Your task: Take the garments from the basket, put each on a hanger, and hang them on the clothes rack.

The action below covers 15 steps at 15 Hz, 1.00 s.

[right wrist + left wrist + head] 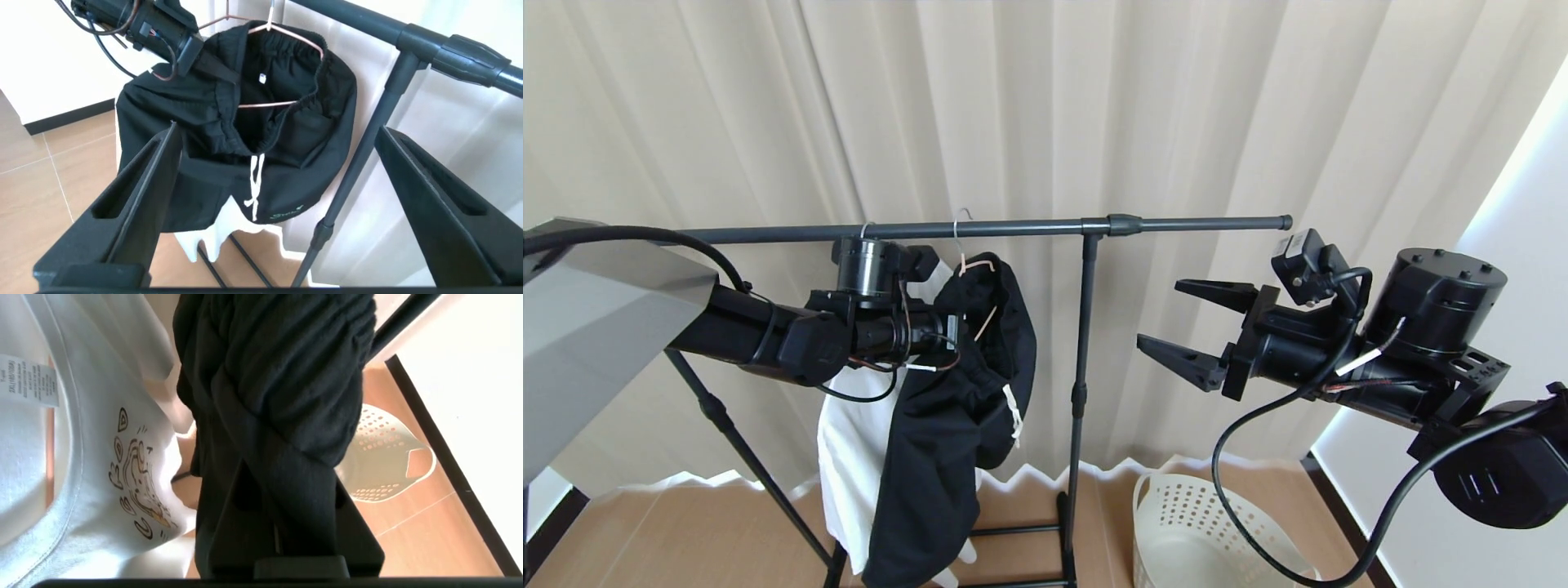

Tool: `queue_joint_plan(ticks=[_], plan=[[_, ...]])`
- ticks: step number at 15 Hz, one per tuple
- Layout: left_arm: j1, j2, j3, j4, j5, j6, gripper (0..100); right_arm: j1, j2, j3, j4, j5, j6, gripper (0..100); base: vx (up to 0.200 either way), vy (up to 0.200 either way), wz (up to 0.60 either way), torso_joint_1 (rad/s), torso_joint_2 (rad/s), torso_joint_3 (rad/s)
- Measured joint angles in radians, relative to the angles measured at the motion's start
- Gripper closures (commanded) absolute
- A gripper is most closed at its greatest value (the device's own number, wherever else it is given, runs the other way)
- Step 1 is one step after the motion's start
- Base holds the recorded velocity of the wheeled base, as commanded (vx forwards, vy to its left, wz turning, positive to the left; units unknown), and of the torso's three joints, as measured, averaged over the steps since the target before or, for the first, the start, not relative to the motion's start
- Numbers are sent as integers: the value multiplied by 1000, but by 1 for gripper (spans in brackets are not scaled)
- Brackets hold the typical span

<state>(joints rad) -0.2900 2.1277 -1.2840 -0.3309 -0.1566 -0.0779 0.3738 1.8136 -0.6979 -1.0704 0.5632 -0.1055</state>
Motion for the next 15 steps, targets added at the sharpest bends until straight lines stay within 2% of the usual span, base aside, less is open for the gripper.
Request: queue_joint_plan(ticks=[15], plan=[[15,48,-15,-2,0,-2,100,0,15,-6,0,-1,0,0,0,0,0,0,0,0]])
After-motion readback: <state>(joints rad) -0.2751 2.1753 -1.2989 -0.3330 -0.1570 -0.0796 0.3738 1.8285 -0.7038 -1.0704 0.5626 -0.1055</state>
